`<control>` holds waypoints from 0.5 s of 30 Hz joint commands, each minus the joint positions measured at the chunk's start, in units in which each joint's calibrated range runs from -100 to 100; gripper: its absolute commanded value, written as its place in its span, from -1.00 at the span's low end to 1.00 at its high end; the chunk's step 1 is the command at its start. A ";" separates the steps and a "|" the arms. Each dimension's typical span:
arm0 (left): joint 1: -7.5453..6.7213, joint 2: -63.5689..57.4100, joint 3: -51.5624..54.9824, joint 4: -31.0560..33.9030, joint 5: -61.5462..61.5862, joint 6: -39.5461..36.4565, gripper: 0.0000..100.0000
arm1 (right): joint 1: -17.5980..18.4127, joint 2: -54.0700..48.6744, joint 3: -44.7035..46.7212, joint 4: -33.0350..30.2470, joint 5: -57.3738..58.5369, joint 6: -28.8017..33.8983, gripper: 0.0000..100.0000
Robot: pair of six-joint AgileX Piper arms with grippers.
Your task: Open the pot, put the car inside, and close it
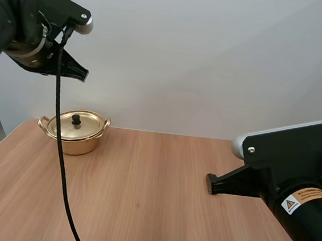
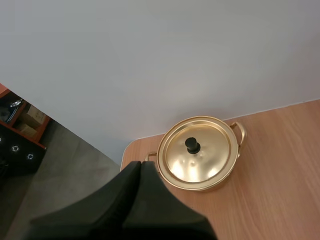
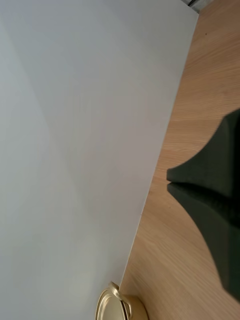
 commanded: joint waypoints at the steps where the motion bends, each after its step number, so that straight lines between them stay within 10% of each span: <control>1: -0.01 12.32 -0.07 -0.20 -4.74 -0.04 -0.96 | 0.02 0.00 -0.03 0.00 0.14 -0.01 -1.00; 9: -0.01 15.43 -0.33 -0.24 -11.06 0.99 0.52 | 0.02 0.00 -0.03 0.00 0.54 -0.10 -1.00; 15: -0.01 19.30 -0.33 2.77 -11.45 1.65 0.64 | 0.02 0.00 -0.03 0.00 0.66 -0.10 -1.00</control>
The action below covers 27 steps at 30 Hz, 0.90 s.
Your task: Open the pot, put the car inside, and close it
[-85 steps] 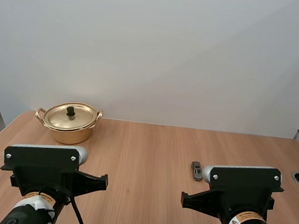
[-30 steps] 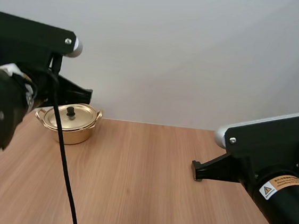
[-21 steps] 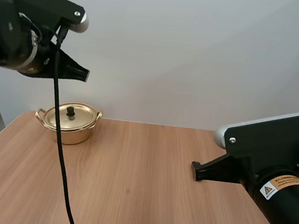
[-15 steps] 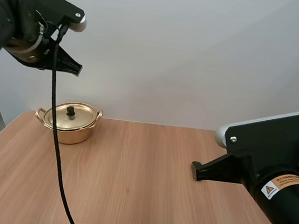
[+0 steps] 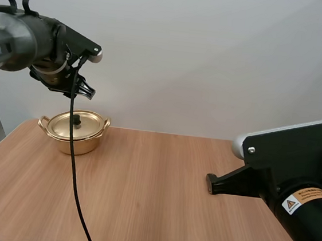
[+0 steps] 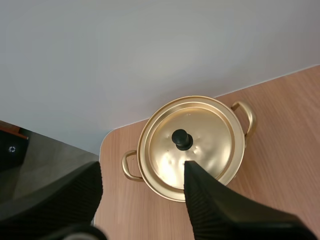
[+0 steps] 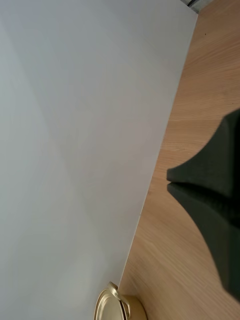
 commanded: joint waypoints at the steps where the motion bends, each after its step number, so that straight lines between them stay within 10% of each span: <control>1: -0.01 1.36 -0.06 0.26 -0.19 0.71 0.64 | 0.02 0.00 -0.03 0.00 0.13 0.02 -1.00; 27: -0.01 20.48 -12.36 -1.57 15.75 9.27 0.64 | -0.44 0.00 -0.03 0.00 0.29 0.02 -1.00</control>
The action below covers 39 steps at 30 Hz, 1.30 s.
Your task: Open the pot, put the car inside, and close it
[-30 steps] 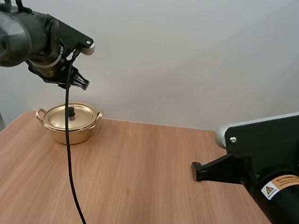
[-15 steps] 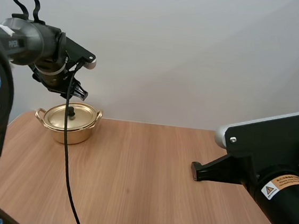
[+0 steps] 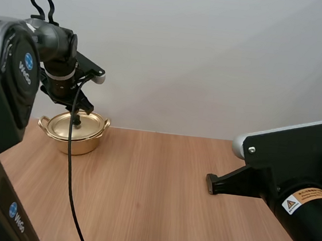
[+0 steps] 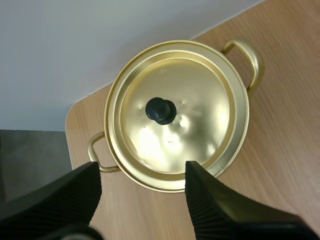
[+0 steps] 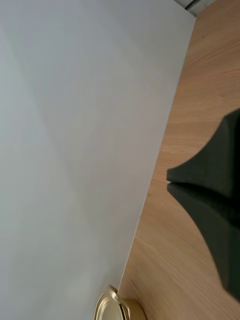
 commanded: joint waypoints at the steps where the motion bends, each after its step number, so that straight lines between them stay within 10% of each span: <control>1: -0.01 1.89 -0.06 -1.44 -0.31 1.24 0.64 | -0.01 0.00 -0.03 0.00 0.08 0.02 -1.00; 39: 2.25 17.79 -11.86 -11.52 2.10 10.06 0.64 | -2.74 0.00 -0.03 0.52 0.76 0.02 -1.00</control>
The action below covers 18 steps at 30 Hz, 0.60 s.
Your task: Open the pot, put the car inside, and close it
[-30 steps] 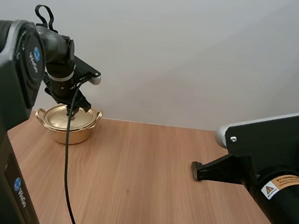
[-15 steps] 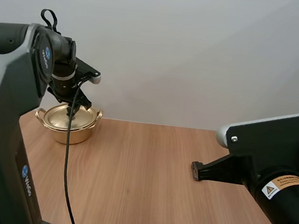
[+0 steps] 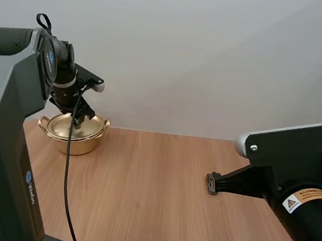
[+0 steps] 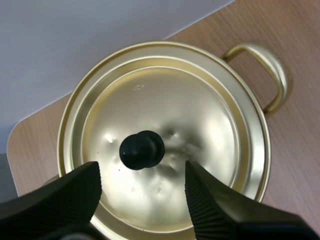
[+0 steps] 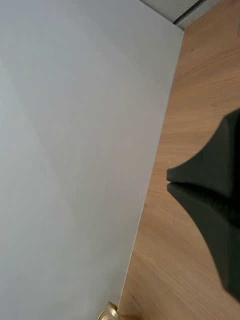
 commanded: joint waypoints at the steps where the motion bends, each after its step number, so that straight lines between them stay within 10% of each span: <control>1: 0.03 0.49 -0.04 -0.50 -0.61 0.05 0.64 | -0.13 0.00 -0.03 0.08 0.06 0.02 -1.00; 12: 0.03 2.43 -0.04 -2.53 -3.53 0.50 0.37 | -0.68 0.00 -0.03 0.08 0.06 0.02 -1.00; 18: 0.03 2.99 -0.04 -2.53 -7.59 -0.19 -0.98 | -0.68 0.00 -0.03 0.08 0.06 0.02 -1.00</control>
